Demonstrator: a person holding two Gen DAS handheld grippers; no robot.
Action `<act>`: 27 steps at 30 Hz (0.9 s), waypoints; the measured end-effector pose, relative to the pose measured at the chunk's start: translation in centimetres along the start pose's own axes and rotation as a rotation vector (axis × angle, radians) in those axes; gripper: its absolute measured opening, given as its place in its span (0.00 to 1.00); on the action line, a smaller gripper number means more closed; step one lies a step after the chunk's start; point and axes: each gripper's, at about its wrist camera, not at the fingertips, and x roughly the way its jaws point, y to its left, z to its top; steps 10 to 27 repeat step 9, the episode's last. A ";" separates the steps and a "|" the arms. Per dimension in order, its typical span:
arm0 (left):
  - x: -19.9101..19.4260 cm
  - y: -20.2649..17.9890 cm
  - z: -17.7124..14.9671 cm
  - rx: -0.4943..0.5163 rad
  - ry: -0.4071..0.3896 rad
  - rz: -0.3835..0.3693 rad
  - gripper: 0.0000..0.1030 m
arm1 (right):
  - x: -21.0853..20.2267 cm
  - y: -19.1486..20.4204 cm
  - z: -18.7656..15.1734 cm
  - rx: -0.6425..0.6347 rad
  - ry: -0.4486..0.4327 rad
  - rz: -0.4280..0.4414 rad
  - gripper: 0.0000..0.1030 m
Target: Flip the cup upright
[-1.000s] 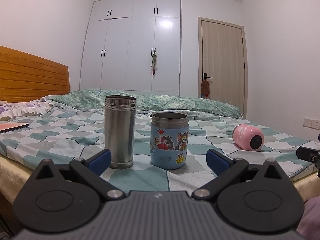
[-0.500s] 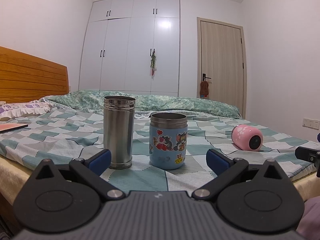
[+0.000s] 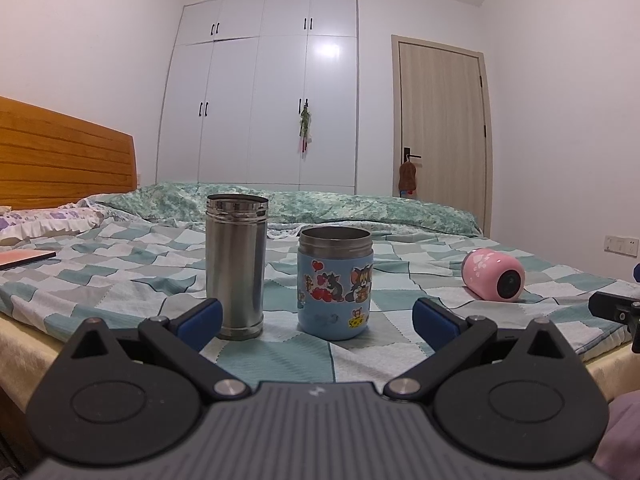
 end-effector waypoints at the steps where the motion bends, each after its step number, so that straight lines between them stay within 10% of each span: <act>1: 0.0 0.0 0.0 0.001 0.000 0.002 1.00 | 0.0 0.0 0.0 0.000 0.000 0.000 1.00; 27: 0.1 -0.1 0.0 0.002 0.003 0.001 1.00 | -0.1 0.0 0.0 -0.004 0.000 0.000 1.00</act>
